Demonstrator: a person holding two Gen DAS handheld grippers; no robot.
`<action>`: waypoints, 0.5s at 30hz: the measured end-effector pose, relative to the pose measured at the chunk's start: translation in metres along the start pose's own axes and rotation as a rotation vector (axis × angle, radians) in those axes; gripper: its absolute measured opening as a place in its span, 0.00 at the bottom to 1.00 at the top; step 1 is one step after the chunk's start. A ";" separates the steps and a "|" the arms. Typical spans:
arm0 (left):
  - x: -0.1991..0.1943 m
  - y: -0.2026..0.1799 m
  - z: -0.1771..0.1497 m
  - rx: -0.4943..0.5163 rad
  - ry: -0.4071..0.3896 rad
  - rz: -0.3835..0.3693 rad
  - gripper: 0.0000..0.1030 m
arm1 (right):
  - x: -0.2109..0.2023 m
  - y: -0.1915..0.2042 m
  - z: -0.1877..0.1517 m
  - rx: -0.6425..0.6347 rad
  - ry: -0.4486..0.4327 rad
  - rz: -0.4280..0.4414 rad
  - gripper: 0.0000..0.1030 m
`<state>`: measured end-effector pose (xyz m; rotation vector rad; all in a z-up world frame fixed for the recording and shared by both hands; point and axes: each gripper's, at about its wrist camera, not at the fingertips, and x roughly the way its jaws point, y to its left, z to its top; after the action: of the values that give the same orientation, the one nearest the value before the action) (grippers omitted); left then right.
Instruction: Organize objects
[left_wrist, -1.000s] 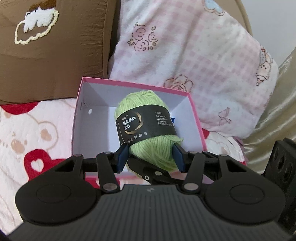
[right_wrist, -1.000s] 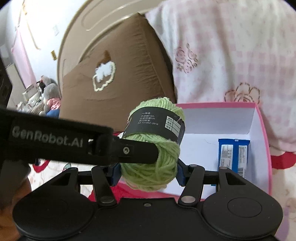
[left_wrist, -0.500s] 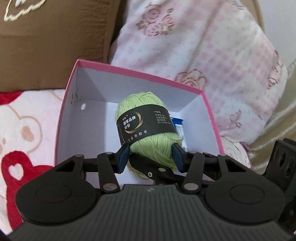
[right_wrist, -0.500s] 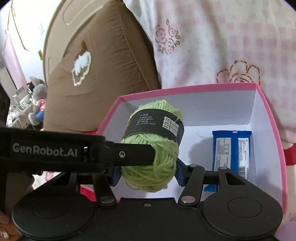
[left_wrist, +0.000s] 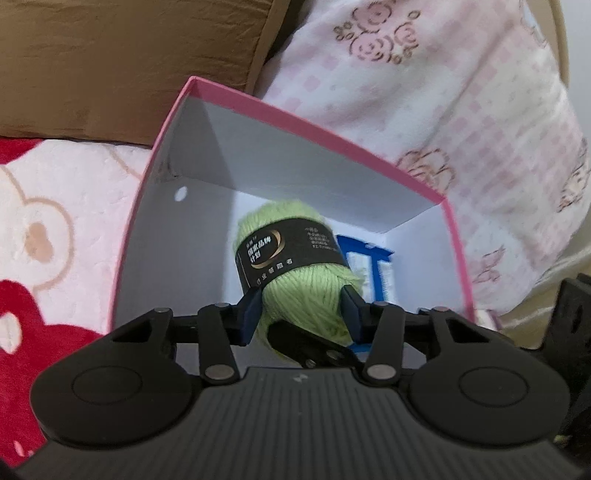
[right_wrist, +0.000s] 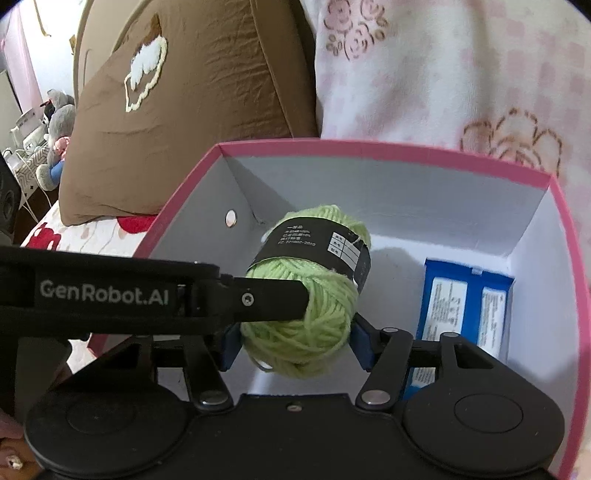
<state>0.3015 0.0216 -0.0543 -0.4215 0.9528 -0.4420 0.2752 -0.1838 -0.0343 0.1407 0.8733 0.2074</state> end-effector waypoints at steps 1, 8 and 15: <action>0.002 0.001 -0.001 0.008 0.007 0.015 0.43 | 0.001 -0.001 -0.002 0.012 0.005 0.011 0.65; -0.002 -0.001 -0.004 0.035 -0.002 0.043 0.43 | 0.001 0.006 -0.008 -0.008 0.029 -0.006 0.54; -0.006 0.002 -0.004 0.014 -0.039 0.053 0.34 | 0.011 0.024 -0.007 -0.108 0.007 -0.091 0.52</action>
<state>0.2954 0.0258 -0.0525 -0.3904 0.9210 -0.3911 0.2733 -0.1573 -0.0419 -0.0009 0.8717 0.1701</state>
